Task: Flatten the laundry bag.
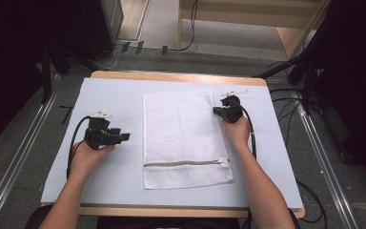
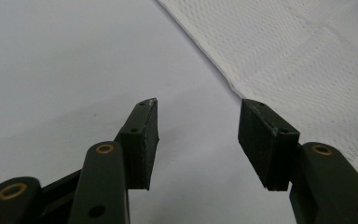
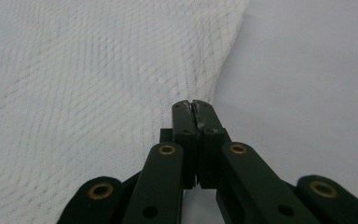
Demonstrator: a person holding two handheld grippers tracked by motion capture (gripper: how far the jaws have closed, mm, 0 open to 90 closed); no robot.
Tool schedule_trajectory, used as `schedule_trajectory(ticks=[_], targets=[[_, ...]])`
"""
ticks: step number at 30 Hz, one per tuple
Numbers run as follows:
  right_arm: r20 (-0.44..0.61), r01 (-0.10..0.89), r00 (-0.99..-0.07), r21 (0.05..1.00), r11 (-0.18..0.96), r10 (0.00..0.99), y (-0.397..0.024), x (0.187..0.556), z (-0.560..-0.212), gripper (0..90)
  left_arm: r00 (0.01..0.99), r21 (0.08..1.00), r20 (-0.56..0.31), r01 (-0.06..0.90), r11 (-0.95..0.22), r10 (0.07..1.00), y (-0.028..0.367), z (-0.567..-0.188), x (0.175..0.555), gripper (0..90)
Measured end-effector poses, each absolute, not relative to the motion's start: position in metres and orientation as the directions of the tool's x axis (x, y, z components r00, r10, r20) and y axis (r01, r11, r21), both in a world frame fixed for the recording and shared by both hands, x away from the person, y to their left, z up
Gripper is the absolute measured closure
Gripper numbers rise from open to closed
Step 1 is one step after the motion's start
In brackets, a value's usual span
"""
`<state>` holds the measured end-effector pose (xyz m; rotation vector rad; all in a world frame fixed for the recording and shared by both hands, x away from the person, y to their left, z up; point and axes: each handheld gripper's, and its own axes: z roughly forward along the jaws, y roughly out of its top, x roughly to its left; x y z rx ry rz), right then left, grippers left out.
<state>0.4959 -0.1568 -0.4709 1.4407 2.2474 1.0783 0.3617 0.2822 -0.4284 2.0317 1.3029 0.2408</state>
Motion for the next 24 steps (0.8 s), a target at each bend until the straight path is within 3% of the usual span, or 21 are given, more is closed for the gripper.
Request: schedule_trajectory(ticks=[7,14,24], targets=[[0.137,0.678,-0.448,0.696,0.237,0.883,-0.165,0.493,-0.473,90.0,0.500,0.635,-0.208,0.723,-0.273,0.840,0.273,-0.428,0.366,48.3],[0.161,0.672,-0.448,0.709,0.213,0.880,-0.169,0.484,-0.468,80.4,0.530,0.634,-0.205,0.712,-0.301,0.823,0.259,-0.428,0.373,48.6],[0.169,0.639,-0.484,0.738,0.216,0.859,-0.174,0.456,-0.455,76.9,0.576,0.617,-0.192,0.700,-0.359,0.794,0.233,-0.436,0.379,49.3]])
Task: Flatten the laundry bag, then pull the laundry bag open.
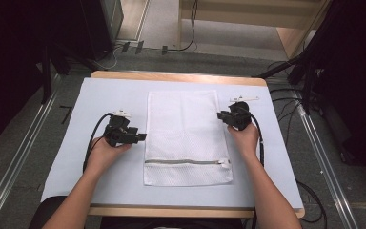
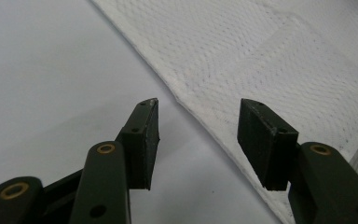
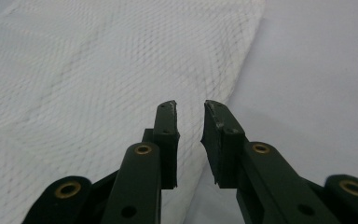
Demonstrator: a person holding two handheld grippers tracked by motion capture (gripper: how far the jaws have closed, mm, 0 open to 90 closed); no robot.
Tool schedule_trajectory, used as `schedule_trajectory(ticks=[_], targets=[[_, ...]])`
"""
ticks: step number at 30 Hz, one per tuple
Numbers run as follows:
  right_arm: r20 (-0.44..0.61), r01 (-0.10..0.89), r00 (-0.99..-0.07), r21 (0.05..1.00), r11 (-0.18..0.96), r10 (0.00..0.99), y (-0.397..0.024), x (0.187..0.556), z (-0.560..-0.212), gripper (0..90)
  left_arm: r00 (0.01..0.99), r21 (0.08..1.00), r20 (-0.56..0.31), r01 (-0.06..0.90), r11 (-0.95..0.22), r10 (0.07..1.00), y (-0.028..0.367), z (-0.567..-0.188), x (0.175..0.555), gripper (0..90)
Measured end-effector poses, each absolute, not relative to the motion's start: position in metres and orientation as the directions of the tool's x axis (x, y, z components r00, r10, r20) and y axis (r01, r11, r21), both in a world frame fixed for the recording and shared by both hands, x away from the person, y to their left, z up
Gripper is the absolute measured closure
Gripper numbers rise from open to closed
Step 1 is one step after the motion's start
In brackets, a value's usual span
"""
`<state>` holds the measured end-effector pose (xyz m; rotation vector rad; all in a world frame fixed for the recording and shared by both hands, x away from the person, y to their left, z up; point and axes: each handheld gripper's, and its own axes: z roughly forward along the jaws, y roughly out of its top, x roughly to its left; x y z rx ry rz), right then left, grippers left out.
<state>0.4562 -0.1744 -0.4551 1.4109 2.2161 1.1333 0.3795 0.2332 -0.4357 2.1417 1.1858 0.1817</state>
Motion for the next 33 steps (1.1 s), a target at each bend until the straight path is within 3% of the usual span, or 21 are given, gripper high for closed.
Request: schedule_trajectory(ticks=[17,20,25,29,33], targets=[[0.161,0.618,-0.549,0.738,0.269,0.821,-0.183,0.398,-0.457,74.7,0.585,0.604,-0.168,0.697,-0.386,0.794,0.212,-0.453,0.387,53.1],[0.175,0.622,-0.546,0.740,0.256,0.819,-0.189,0.389,-0.458,74.7,0.576,0.601,-0.183,0.707,-0.373,0.796,0.212,-0.453,0.387,58.9],[0.185,0.628,-0.551,0.734,0.259,0.814,-0.194,0.381,-0.460,75.1,0.564,0.603,-0.178,0.710,-0.364,0.806,0.215,-0.455,0.388,76.3],[0.193,0.630,-0.553,0.734,0.255,0.811,-0.194,0.381,-0.460,75.9,0.560,0.597,-0.236,0.729,-0.336,0.794,0.218,-0.457,0.391,89.6],[0.182,0.627,-0.561,0.731,0.271,0.807,-0.191,0.382,-0.462,75.9,0.552,0.597,-0.240,0.733,-0.327,0.799,0.214,-0.457,0.391,90.0]])
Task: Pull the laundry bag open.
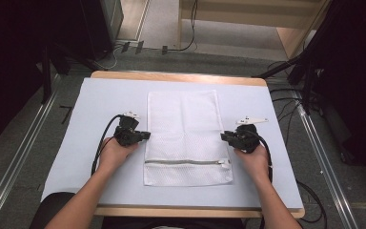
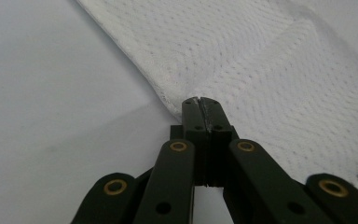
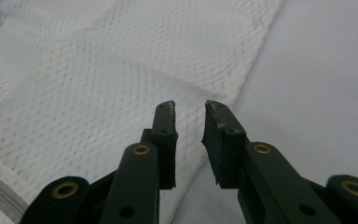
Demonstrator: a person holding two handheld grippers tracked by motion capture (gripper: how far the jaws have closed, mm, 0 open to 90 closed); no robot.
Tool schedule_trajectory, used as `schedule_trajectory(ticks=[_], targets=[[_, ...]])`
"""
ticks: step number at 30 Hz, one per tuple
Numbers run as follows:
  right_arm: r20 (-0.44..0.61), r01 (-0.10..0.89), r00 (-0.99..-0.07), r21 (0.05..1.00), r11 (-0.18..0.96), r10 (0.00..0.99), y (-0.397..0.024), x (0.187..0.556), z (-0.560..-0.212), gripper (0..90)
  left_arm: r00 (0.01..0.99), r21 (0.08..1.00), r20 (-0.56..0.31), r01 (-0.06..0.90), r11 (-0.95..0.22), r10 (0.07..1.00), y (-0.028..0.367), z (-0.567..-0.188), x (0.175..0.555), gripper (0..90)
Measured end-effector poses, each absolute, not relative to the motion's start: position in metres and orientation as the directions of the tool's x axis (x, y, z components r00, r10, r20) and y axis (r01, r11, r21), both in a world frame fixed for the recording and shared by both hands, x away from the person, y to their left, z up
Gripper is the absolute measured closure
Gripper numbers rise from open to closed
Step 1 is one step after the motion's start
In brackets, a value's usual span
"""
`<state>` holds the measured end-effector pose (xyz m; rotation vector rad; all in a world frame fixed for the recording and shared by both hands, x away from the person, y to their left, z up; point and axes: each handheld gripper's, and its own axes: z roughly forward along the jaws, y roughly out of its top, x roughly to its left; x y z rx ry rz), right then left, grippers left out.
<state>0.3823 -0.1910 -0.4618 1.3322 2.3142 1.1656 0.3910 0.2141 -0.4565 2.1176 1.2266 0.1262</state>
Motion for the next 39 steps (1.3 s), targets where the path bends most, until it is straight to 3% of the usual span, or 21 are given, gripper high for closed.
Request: schedule_trajectory(ticks=[8,15,22,39], targets=[[0.182,0.651,-0.540,0.709,0.271,0.822,-0.192,0.385,-0.466,78.6,0.546,0.590,-0.236,0.738,-0.328,0.804,0.214,-0.455,0.392,90.0],[0.197,0.675,-0.543,0.680,0.285,0.816,-0.189,0.390,-0.474,75.7,0.540,0.588,-0.233,0.740,-0.326,0.808,0.213,-0.455,0.392,90.0],[0.194,0.677,-0.544,0.676,0.290,0.817,-0.187,0.390,-0.475,89.9,0.528,0.582,-0.242,0.750,-0.314,0.814,0.217,-0.453,0.393,90.0],[0.184,0.651,-0.591,0.684,0.329,0.786,-0.160,0.396,-0.474,90.0,0.485,0.583,-0.256,0.768,-0.267,0.836,0.248,-0.446,0.396,90.0]])
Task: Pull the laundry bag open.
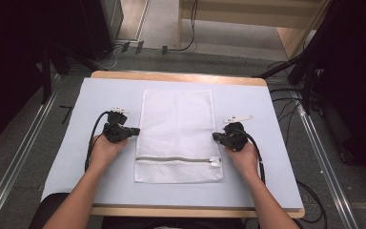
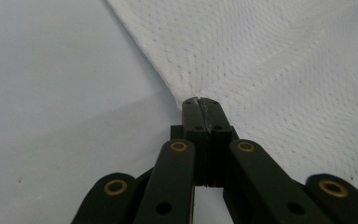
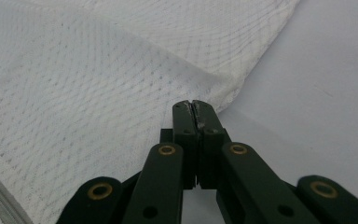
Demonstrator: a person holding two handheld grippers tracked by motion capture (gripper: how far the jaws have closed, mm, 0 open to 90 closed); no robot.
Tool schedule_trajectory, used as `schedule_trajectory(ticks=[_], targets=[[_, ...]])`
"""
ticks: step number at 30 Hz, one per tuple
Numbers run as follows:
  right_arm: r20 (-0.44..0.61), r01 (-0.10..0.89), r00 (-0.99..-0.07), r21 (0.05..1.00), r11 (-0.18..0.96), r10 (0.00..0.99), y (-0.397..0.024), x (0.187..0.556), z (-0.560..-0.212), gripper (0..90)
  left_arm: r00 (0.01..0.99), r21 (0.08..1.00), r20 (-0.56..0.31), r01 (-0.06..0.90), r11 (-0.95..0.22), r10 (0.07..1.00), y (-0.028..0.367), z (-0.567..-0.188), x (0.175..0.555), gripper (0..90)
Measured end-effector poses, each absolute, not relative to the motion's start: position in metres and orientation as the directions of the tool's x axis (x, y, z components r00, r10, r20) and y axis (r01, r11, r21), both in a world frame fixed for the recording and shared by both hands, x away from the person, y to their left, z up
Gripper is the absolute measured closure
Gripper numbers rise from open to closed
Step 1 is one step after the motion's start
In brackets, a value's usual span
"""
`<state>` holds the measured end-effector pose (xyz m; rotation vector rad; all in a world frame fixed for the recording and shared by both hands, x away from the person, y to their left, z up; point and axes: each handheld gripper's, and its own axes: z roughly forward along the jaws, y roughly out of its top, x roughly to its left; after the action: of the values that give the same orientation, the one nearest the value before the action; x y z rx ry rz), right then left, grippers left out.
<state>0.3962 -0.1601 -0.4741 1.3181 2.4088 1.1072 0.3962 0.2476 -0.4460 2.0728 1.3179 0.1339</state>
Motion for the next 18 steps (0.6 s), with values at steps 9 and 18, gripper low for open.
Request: schedule_trajectory(ticks=[9,18], targets=[[0.226,0.647,-0.592,0.706,0.289,0.774,-0.164,0.386,-0.463,83.9,0.535,0.592,-0.256,0.745,-0.308,0.805,0.248,-0.437,0.390,70.7],[0.260,0.645,-0.612,0.711,0.282,0.747,-0.169,0.371,-0.459,73.8,0.588,0.626,-0.228,0.699,-0.346,0.776,0.239,-0.421,0.377,48.5]])
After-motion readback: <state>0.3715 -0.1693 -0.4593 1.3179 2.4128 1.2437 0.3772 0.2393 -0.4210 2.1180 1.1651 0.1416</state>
